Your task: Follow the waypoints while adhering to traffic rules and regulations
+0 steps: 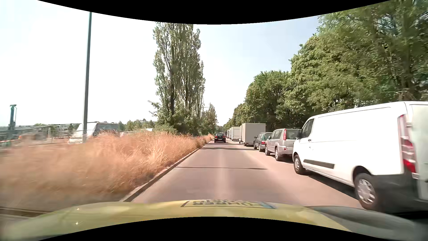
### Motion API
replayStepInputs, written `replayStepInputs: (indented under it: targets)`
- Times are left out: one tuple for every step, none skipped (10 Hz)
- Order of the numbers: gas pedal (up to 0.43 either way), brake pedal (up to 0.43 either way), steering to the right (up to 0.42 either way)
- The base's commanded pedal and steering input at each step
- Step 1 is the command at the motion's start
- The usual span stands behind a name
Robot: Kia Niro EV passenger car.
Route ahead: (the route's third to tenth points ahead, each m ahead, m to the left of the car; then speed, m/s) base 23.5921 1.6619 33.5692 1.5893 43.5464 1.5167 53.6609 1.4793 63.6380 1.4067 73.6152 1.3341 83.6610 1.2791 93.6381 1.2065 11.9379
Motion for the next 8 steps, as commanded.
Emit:
replayStepInputs:
  targets:
    - [0.079,0.000,-0.001]
    - [0.067,0.000,-0.001]
    - [0.059,0.000,-0.001]
    - [0.059,0.000,-0.001]
    - [0.059,0.000,0.000]
    - [0.047,0.000,0.000]
    - [0.047,0.000,0.000]
    - [0.047,0.000,0.001]
